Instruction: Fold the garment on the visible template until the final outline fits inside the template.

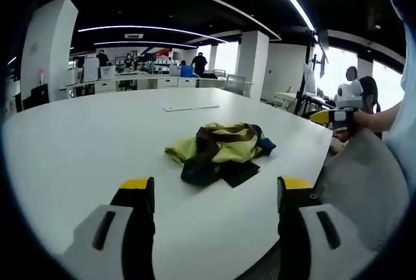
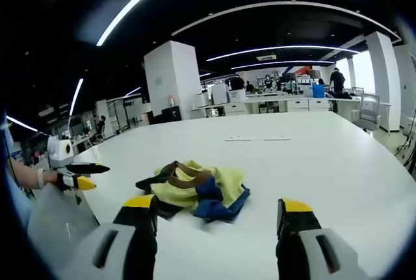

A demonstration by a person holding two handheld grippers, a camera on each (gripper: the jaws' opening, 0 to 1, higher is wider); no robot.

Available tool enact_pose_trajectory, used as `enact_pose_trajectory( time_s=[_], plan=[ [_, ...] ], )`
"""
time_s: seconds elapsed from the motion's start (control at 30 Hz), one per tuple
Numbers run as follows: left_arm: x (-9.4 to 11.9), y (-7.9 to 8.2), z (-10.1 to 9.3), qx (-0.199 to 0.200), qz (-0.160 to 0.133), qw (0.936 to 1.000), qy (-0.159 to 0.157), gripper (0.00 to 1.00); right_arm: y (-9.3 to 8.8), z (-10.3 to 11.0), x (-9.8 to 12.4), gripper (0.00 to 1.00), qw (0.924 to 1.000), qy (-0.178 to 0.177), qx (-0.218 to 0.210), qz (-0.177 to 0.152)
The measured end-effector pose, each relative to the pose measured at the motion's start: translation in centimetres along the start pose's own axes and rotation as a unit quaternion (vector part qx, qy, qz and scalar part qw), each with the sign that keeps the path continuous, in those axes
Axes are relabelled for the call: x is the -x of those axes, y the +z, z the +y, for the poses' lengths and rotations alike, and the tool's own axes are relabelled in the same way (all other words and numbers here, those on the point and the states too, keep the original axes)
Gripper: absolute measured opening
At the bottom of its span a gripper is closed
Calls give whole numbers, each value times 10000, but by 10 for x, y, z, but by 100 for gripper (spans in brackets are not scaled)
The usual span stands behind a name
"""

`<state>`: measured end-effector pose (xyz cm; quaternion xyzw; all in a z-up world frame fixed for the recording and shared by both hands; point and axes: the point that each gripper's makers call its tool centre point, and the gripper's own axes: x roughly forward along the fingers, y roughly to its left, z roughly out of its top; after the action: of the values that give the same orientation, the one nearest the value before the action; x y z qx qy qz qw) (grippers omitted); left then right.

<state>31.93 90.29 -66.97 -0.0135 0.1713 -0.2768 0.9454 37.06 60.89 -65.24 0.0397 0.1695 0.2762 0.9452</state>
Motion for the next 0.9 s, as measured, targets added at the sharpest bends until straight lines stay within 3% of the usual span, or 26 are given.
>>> enact_pose_trajectory(
  time_s=[0.7, 0.9],
  plan=[
    [0, -5, 3, 7, 146, 9999, 58, 71, -4, 1, -1, 70, 9999, 65, -73, 99],
    [-4, 5, 1, -143, 90, 9998, -44, 67, -1, 1, 2, 64, 9999, 77, 58, 125]
  ],
)
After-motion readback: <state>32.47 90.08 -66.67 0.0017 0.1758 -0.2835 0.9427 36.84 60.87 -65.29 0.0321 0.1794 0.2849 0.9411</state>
